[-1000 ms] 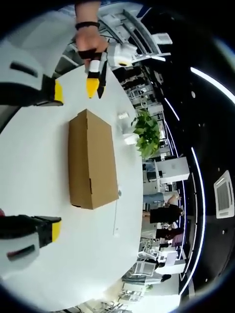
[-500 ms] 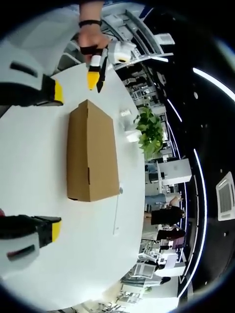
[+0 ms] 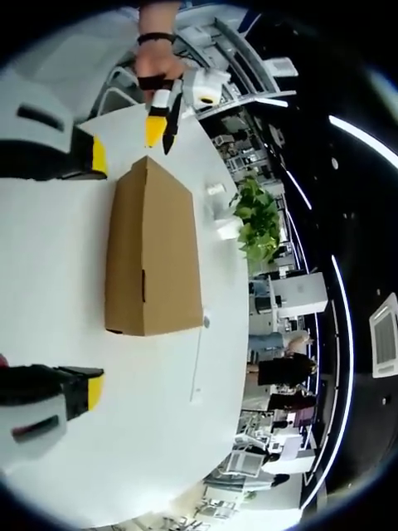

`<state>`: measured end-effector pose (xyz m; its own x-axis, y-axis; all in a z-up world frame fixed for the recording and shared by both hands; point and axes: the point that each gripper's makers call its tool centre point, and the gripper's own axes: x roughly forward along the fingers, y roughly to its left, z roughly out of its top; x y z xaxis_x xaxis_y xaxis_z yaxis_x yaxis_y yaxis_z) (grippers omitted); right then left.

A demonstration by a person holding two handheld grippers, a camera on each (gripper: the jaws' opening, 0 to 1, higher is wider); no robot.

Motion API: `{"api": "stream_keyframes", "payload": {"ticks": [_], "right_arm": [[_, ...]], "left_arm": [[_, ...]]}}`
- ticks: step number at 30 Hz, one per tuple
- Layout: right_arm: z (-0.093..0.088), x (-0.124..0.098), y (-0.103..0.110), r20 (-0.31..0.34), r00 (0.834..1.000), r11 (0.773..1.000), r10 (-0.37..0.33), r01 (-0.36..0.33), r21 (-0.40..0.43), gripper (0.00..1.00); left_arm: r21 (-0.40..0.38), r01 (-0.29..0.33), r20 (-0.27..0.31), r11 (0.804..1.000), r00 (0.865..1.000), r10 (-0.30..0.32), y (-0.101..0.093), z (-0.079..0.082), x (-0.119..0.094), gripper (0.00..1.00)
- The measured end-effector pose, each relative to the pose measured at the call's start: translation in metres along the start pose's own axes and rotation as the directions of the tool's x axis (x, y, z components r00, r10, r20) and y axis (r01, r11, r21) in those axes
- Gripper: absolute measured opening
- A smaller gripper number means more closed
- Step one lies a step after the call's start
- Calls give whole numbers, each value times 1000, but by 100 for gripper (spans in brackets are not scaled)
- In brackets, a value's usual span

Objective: Operate the shoe box by opening the lid, removing the specified soft item, and placing it in the target area until the item is outside and the box remains undamaged.

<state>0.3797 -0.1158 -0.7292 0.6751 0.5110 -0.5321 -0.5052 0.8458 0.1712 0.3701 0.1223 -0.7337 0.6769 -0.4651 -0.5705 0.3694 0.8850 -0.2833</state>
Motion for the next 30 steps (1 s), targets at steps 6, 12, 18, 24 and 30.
{"api": "stream_keyframes", "payload": {"ticks": [6, 12, 18, 24, 30], "right_arm": [[-1, 14, -3, -5, 1000, 1000, 16, -16, -14, 93], [-2, 26, -7, -15, 999, 999, 29, -29, -18, 93], [5, 39, -11, -13, 999, 999, 40, -41, -17, 93], [9, 51, -15, -13, 999, 999, 49, -49, -16, 92], [10, 64, -15, -17, 998, 998, 59, -59, -15, 92]], "left_arm": [[10, 7, -7, 1000, 1000, -7, 2, -2, 9, 75], [7, 6, -15, 1000, 1000, -6, 6, -5, 15, 75], [2, 6, -19, 1000, 1000, -6, 10, -5, 19, 75], [4, 6, -19, 1000, 1000, -6, 12, -3, 25, 75], [0, 9, -23, 1000, 1000, -9, 13, -4, 29, 75]]}}
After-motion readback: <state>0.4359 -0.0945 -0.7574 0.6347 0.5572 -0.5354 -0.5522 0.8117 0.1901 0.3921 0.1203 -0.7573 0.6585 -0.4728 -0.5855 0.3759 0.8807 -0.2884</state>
